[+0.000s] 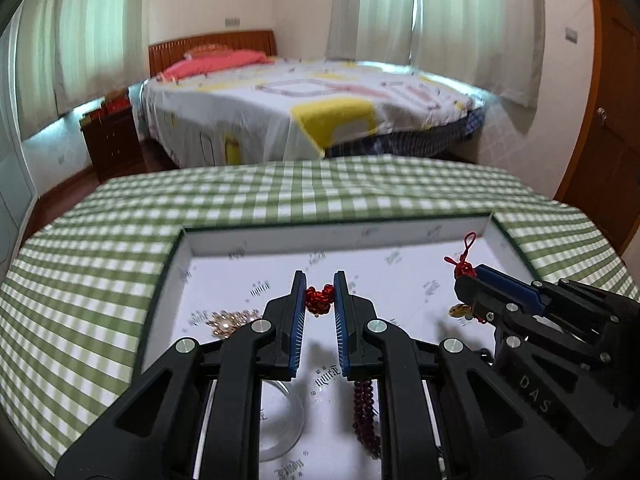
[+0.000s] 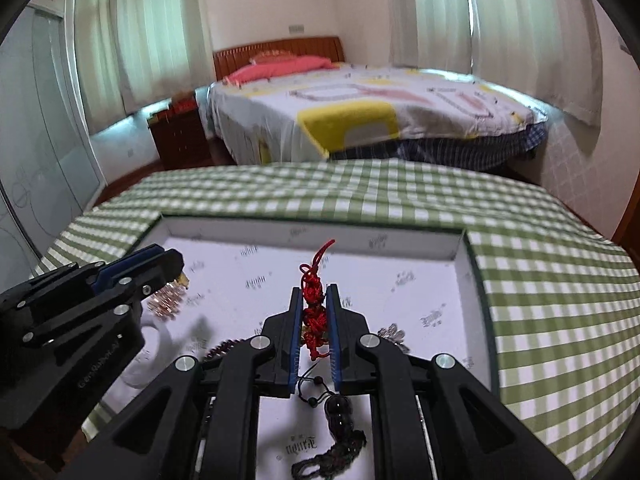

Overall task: Organize jewelry
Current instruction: 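Lower the tassel charm into the box with the right tool while the left tool releases its charm there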

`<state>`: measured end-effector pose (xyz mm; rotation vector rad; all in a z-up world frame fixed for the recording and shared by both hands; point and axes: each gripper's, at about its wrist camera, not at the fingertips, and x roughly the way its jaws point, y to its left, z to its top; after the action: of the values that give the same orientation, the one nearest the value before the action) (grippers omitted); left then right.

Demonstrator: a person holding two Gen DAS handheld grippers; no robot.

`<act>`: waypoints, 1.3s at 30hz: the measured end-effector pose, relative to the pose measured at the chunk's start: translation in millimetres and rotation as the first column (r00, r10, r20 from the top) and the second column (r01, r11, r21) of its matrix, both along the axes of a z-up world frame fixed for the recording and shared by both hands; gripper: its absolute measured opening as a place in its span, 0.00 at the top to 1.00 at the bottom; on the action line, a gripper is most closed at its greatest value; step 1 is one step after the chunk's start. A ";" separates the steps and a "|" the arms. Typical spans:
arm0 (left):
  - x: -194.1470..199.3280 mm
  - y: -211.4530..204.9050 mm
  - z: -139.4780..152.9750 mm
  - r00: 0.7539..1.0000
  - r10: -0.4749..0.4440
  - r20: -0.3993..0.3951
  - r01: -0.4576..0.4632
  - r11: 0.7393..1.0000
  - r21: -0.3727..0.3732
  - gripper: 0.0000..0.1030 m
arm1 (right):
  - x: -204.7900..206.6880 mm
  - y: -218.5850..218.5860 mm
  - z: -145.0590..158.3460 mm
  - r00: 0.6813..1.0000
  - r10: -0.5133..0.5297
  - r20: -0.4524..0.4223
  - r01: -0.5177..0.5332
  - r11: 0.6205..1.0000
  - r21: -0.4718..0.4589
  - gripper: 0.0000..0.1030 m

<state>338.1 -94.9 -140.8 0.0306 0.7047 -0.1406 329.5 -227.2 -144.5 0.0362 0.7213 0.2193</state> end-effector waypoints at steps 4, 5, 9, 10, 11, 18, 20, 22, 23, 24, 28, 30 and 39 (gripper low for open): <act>10.9 0.4 -12.8 0.999 0.010 -0.046 -0.010 1.000 0.006 0.86 | 8.5 1.2 -9.3 0.999 -0.002 -0.040 0.002 1.000 -0.010 0.88; 12.4 0.2 -15.2 0.998 0.012 -0.055 -0.012 1.000 0.010 0.86 | 10.0 1.0 -11.4 0.999 -0.004 -0.053 0.003 1.000 -0.011 0.88; 16.9 -1.3 -23.1 0.996 0.014 -0.088 -0.012 1.000 0.023 0.86 | 14.0 1.1 -15.3 0.997 -0.008 -0.073 0.006 1.000 -0.023 0.88; 16.6 -1.6 -23.1 0.996 0.013 -0.087 -0.011 1.000 0.028 0.86 | 14.4 0.9 -15.7 0.997 -0.009 -0.075 0.007 1.000 -0.026 0.88; 16.7 -2.5 -22.9 0.996 0.012 -0.086 -0.009 0.999 0.034 0.86 | 15.1 1.0 -15.8 0.997 -0.009 -0.076 0.007 1.000 -0.028 0.88; 18.0 -2.2 -23.3 0.994 0.007 -0.106 -0.005 1.000 0.021 0.82 | 15.8 0.7 -15.5 0.997 -0.007 -0.081 0.005 1.000 -0.029 0.87; 19.4 -2.4 -23.8 0.994 0.008 -0.111 -0.006 1.000 0.024 0.78 | 15.6 0.6 -15.3 0.997 -0.007 -0.080 0.004 1.000 -0.030 0.87; 20.4 -0.7 -22.7 0.994 0.011 -0.110 -0.009 1.000 0.016 0.71 | 15.6 0.7 -15.3 0.997 -0.008 -0.079 0.006 1.000 -0.029 0.85; 19.8 -0.3 -21.8 0.994 0.013 -0.104 -0.012 1.000 0.016 0.70 | 16.1 1.2 -15.1 0.997 -0.008 -0.079 0.006 1.000 -0.029 0.83; 19.7 -0.7 -21.4 0.995 0.015 -0.101 -0.013 1.000 0.021 0.65 | 16.1 1.3 -15.1 0.997 -0.009 -0.078 0.006 1.000 -0.030 0.80; 17.2 0.4 -20.0 0.995 0.018 -0.093 -0.016 1.000 0.023 0.59 | 15.4 2.5 -15.0 0.997 -0.005 -0.076 0.003 1.000 -0.029 0.79; 16.5 1.0 -19.0 0.996 0.019 -0.092 -0.017 1.000 0.022 0.56 | 15.8 2.2 -14.7 0.997 -0.006 -0.075 0.004 1.000 -0.028 0.76; 12.1 6.1 -11.1 0.997 0.032 -0.073 -0.031 0.999 0.017 0.46 | 11.2 1.6 -8.3 0.999 -0.008 -0.052 0.006 1.000 -0.031 0.68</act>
<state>350.2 -88.9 -151.9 0.0297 0.7791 -0.1064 340.7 -225.7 -152.8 0.0155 0.7763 0.2012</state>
